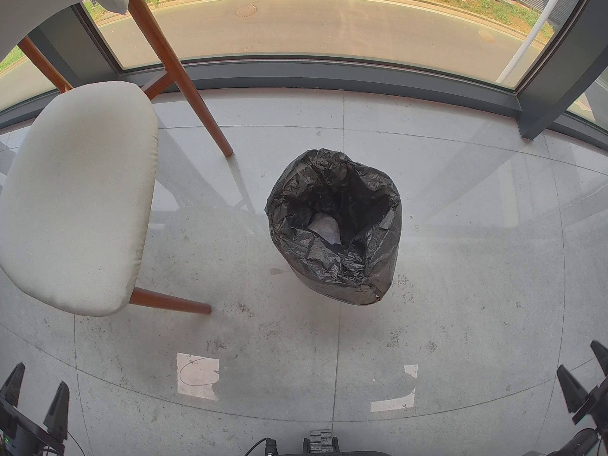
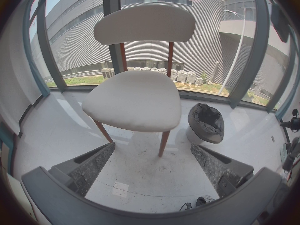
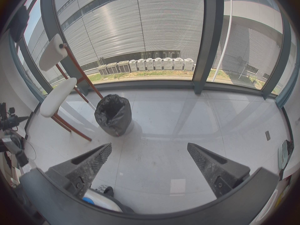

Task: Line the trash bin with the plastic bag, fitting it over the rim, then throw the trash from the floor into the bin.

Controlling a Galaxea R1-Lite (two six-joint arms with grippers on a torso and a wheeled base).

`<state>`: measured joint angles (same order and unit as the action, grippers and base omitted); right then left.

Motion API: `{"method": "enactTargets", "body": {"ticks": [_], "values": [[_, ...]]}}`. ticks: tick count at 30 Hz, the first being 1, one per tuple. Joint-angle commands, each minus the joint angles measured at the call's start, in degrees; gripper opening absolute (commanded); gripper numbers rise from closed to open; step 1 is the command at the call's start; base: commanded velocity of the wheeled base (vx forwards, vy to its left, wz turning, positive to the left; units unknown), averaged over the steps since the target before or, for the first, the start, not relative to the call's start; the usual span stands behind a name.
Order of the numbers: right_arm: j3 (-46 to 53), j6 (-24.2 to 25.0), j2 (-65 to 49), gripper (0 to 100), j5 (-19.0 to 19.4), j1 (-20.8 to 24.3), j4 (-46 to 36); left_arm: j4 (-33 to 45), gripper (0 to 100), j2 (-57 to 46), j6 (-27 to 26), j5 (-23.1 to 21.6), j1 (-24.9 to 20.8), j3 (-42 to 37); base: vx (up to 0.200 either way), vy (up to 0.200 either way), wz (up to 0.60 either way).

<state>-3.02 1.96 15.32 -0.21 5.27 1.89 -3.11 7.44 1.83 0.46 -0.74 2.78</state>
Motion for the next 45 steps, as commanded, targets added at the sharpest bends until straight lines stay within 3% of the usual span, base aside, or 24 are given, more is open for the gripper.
{"method": "enactTargets", "body": {"ticks": [1,7,9,11,12,20,23,28,30,45], "values": [[3.02,-1.17,-9.87,100,0.03,-0.70,-2.15,2.76,100,-6.03,-4.99,-8.99,1.36,-1.72,0.000,0.000,0.00],[3.02,-2.93,-9.70,100,2.23,0.97,-2.24,2.67,100,-6.03,-3.32,-8.55,1.45,-1.64,0.000,0.000,0.00],[3.02,-2.75,-9.70,100,1.97,0.97,-2.15,2.23,100,-6.03,-1.30,-5.56,1.45,-1.99,0.000,0.000,0.00],[3.02,-1.08,-9.79,100,-0.94,0.62,-1.89,0.91,100,-6.12,1.60,3.84,1.36,-2.69,0.000,0.000,0.00],[3.02,-0.20,-9.70,100,-2.52,0.53,-1.89,0.74,100,-6.12,2.57,4.72,1.36,-2.78,0.000,0.000,0.00],[3.02,-0.12,-9.70,100,-2.43,0.09,-1.80,1.35,100,-6.12,0.98,3.49,1.36,-2.78,0.000,0.000,0.00],[3.02,-0.29,-9.79,100,-2.17,-9.92,-1.80,1.26,100,-6.12,0.98,3.40,1.36,-2.78,0.000,0.000,0.00],[3.02,-1.79,-12.34,100,-0.85,-5.53,-2.15,1.18,100,-6.12,1.07,3.40,1.36,-2.78,0.000,0.000,0.00],[3.02,-2.58,-14.88,100,2.84,-5.18,-1.89,1.18,100,-6.12,1.07,3.40,1.36,-2.78,0.000,0.000,0.00],[3.02,-1.87,-14.18,100,0.21,-5.18,-2.07,1.35,100,-6.03,1.34,3.40,1.45,-2.78,0.000,0.000,0.00]]}}
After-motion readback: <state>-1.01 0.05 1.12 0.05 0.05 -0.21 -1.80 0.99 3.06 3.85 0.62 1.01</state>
